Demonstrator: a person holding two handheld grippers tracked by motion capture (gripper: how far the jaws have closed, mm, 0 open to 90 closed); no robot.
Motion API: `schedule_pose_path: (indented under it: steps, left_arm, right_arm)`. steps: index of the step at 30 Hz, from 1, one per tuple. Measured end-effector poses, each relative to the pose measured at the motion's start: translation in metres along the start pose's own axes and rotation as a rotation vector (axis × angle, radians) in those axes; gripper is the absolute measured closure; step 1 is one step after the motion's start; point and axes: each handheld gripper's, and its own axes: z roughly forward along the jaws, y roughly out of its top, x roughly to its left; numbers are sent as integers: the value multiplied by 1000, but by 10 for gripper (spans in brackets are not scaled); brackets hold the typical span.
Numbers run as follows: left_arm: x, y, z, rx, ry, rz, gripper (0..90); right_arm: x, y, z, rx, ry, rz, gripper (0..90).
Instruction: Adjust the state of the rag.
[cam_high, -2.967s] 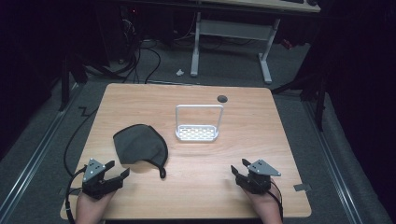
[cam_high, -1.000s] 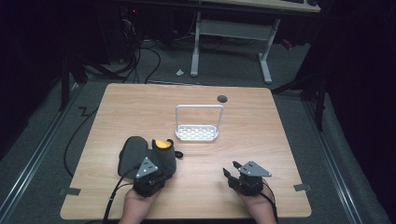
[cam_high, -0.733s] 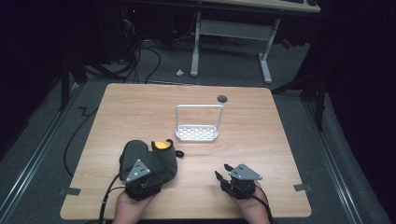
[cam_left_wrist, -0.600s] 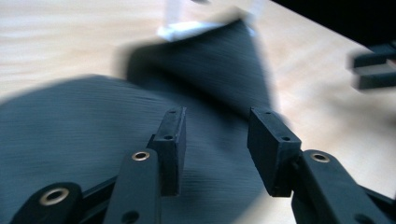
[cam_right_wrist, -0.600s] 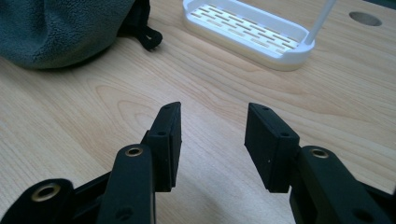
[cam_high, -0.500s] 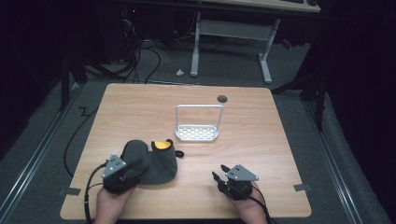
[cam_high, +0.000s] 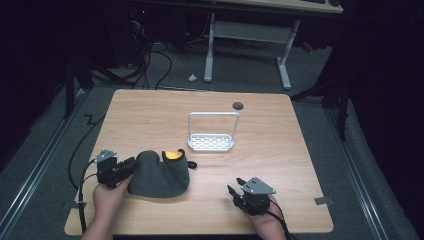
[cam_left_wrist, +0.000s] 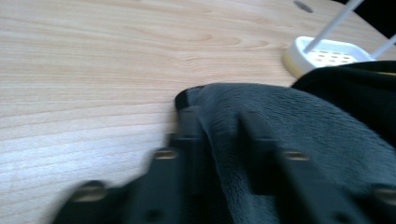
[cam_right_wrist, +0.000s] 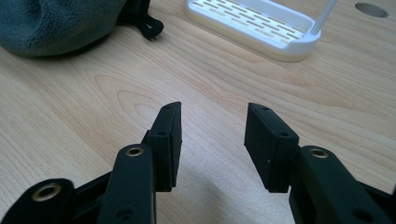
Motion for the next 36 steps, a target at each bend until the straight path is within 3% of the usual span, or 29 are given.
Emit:
schedule_pose_path:
  steps: [2,6,8,10,13,15,16,17,19,20,21,22,24,25,26,28,30,33,36]
  left_arm:
    - [-13,0,-11,-59,-5,46,900]
    - [-31,-1,-21,-101,-50,87,900]
    - [-46,-4,-24,-109,-93,114,900]
    - [-56,-6,-25,-121,-101,127,900]
    - [-58,-8,-26,-123,-119,130,900]
    - [-61,-11,-24,-98,-150,131,900]
    - [-65,-13,-25,-95,-144,150,900]
    - [-67,-16,-30,-121,-107,161,900]
    - [-55,-13,-32,-145,-42,144,881]
    - [-34,-10,-30,-144,-3,73,709]
    - [-23,-10,-28,-131,0,27,664]
    - [-23,-10,-28,-131,0,27,631]
    - [-11,-13,-23,-106,2,-13,565]
    - [-9,-16,-20,-82,-8,-26,565]
    - [-8,-18,-16,-65,-31,-51,492]
    - [-9,-20,-12,-42,-31,-63,475]
    - [-10,-20,-9,-16,-39,-63,517]
    - [-16,-22,-10,-14,-23,-21,767]
    - [-27,-20,-15,-38,-17,30,841]
  right_arm:
    - [-2,0,-1,0,-5,6,570]
    - [-2,0,-1,1,-8,8,571]
    - [-2,0,-1,-4,-7,5,571]
    - [-1,1,-2,-7,-8,0,571]
    - [0,2,-3,-11,-11,-7,574]
    - [0,1,-3,-9,-12,-7,574]
    - [0,1,-3,-9,-12,-7,574]
    - [0,1,-3,-8,-12,-7,574]
    - [-1,1,-4,-12,-11,0,573]
    - [-1,1,-4,-14,-11,2,573]
    - [-1,1,-5,-13,-12,-1,573]
    - [-1,1,-5,-13,-12,-1,573]
    - [-1,1,-4,-8,-13,-6,573]
    - [0,1,-4,-11,-14,-7,573]
    - [0,1,-4,-12,-15,-7,573]
    - [0,2,-4,-12,-15,-7,573]
    - [0,1,-4,-12,-15,-9,573]
    - [0,1,-3,-9,-16,-14,573]
    - [0,1,-3,-11,-16,-12,574]
